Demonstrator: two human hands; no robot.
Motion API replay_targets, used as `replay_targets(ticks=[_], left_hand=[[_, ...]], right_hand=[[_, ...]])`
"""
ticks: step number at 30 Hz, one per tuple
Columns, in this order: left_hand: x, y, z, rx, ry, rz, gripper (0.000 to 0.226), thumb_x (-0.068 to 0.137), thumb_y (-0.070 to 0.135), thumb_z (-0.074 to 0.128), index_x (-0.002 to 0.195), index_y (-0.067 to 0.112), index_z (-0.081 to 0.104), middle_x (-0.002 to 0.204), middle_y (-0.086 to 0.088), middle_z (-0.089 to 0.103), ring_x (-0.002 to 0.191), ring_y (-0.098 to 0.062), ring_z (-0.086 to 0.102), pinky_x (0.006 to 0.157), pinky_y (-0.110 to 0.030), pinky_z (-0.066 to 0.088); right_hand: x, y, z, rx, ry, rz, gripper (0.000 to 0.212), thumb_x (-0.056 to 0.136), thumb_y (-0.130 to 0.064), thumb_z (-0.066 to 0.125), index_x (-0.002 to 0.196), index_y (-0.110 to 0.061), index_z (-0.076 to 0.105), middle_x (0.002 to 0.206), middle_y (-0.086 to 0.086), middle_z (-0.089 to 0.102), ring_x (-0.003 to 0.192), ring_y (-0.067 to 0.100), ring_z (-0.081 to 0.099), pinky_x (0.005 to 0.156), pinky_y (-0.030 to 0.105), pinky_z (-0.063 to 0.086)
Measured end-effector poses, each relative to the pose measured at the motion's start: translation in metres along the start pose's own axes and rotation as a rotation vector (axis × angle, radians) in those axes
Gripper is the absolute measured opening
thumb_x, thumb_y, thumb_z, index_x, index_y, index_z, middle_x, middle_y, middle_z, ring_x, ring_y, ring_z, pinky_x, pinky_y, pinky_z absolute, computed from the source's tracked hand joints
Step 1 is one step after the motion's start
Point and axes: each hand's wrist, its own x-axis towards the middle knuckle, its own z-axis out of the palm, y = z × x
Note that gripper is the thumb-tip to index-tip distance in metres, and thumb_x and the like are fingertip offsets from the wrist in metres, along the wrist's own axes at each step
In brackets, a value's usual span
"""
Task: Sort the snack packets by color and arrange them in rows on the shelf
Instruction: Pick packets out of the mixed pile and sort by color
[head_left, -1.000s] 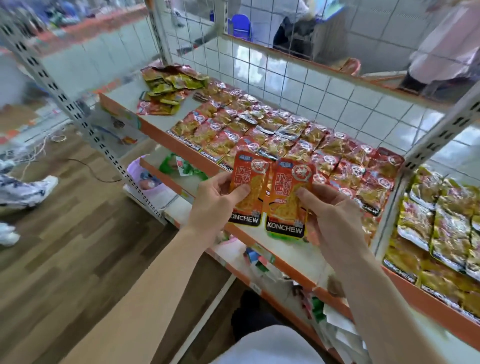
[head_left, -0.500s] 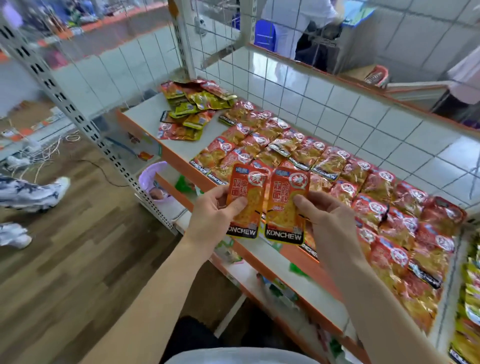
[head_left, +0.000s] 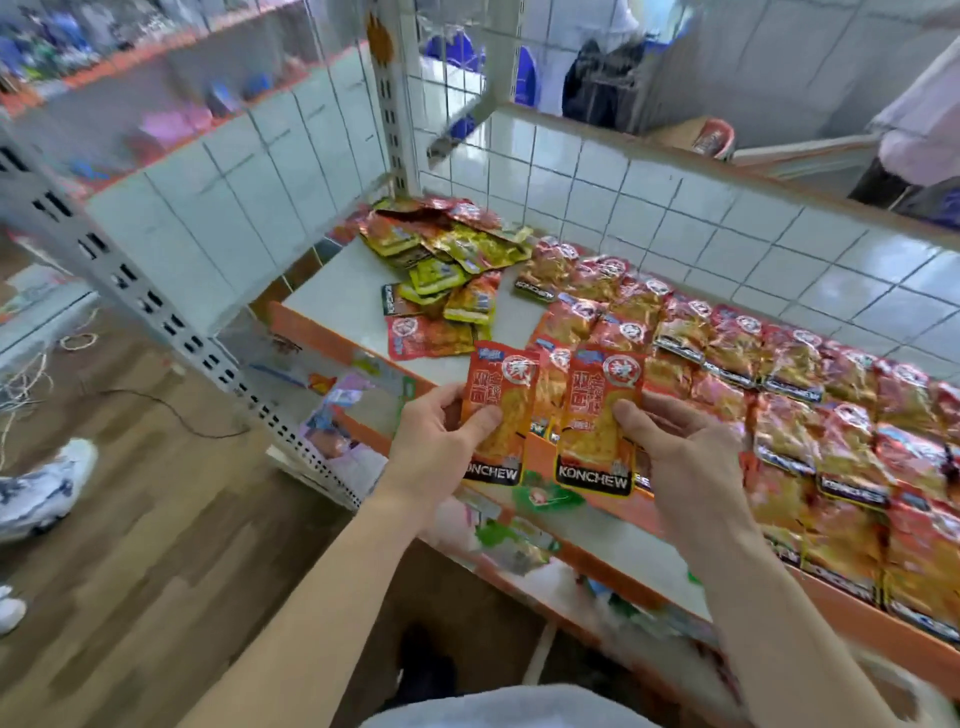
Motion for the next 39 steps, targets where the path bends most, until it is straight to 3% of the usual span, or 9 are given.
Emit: replay_targets(ticks=[4,9,13,19,23,27,31,35,39], left_hand=[[0.025,0.003,-0.037,0.068,-0.084,-0.016,0.013,0.093,0.014,0.071,0.101,0.023,0.072,0.095,-0.001,0.078,0.093,-0.020,0.074,0.086,-0.037,0.059],[0.048,0.006,-0.052,0.125,-0.124,0.002,0.014,0.093,0.019,0.071,0.105,0.026,0.068,0.092,0.007,0.077,0.086,-0.010,0.074,0.083,-0.033,0.060],[0.073,0.009,-0.045,0.154,-0.156,0.007,0.024,0.094,0.022,0.070,0.113,0.031,0.058,0.087,0.015,0.076,0.082,-0.005,0.073,0.079,-0.029,0.059],[0.107,0.016,-0.020,0.197,-0.178,0.044,0.027,0.096,0.021,0.069,0.120,0.024,0.057,0.094,0.006,0.076,0.085,-0.007,0.073,0.074,-0.023,0.059],[0.129,0.016,-0.008,0.256,-0.138,0.027,0.031,0.095,0.025,0.069,0.123,0.022,0.057,0.093,0.003,0.076,0.090,-0.014,0.073,0.084,-0.035,0.058],[0.155,0.027,0.012,0.337,-0.161,0.093,0.024,0.096,0.017,0.068,0.117,0.021,0.056,0.088,0.007,0.072,0.080,-0.007,0.070,0.069,-0.016,0.054],[0.180,0.027,0.030,0.506,-0.176,0.174,0.016,0.094,0.017,0.069,0.106,0.019,0.058,0.088,0.003,0.071,0.077,-0.013,0.069,0.070,-0.027,0.055],[0.193,0.030,0.037,0.743,-0.149,0.354,0.026,0.094,0.024,0.070,0.111,0.005,0.062,0.078,0.005,0.058,0.065,-0.010,0.054,0.059,-0.015,0.038],[0.203,0.030,0.037,0.975,-0.146,0.444,0.046,0.092,0.032,0.071,0.118,-0.004,0.059,0.076,-0.007,0.059,0.074,-0.027,0.056,0.066,-0.030,0.038]], right_hand=[[0.003,-0.001,0.038,-0.013,0.104,-0.004,0.013,0.083,-0.022,0.080,0.089,-0.026,0.070,0.094,0.000,0.077,0.092,0.023,0.074,0.093,0.048,0.057],[0.011,-0.002,0.059,-0.034,0.149,-0.009,0.025,0.085,-0.022,0.078,0.108,-0.015,0.072,0.099,0.001,0.077,0.092,0.022,0.074,0.090,0.045,0.059],[0.027,0.000,0.060,-0.057,0.166,-0.022,0.025,0.083,-0.032,0.080,0.104,-0.020,0.074,0.098,-0.004,0.077,0.095,0.022,0.074,0.092,0.049,0.056],[0.058,0.002,0.059,0.007,0.204,-0.025,0.032,0.084,-0.029,0.080,0.112,-0.018,0.071,0.103,-0.003,0.076,0.099,0.020,0.072,0.091,0.042,0.057],[0.078,-0.015,0.060,0.008,0.204,-0.050,0.008,0.087,-0.020,0.076,0.089,-0.025,0.069,0.086,-0.008,0.075,0.085,0.011,0.072,0.074,0.023,0.054],[0.090,-0.032,0.053,0.029,0.223,-0.087,0.012,0.088,-0.015,0.074,0.086,-0.026,0.069,0.082,-0.008,0.076,0.078,0.006,0.072,0.069,0.019,0.056],[0.091,-0.026,0.048,0.006,0.259,-0.058,0.010,0.088,-0.016,0.075,0.091,-0.023,0.070,0.090,-0.002,0.076,0.088,0.017,0.073,0.081,0.031,0.058],[0.087,-0.017,0.054,0.009,0.267,-0.012,0.009,0.087,-0.018,0.076,0.093,-0.022,0.072,0.090,-0.002,0.077,0.091,0.019,0.073,0.083,0.036,0.059],[0.079,-0.011,0.067,-0.004,0.301,-0.001,0.010,0.087,-0.018,0.076,0.094,-0.024,0.070,0.092,-0.005,0.076,0.091,0.012,0.072,0.081,0.024,0.055]])
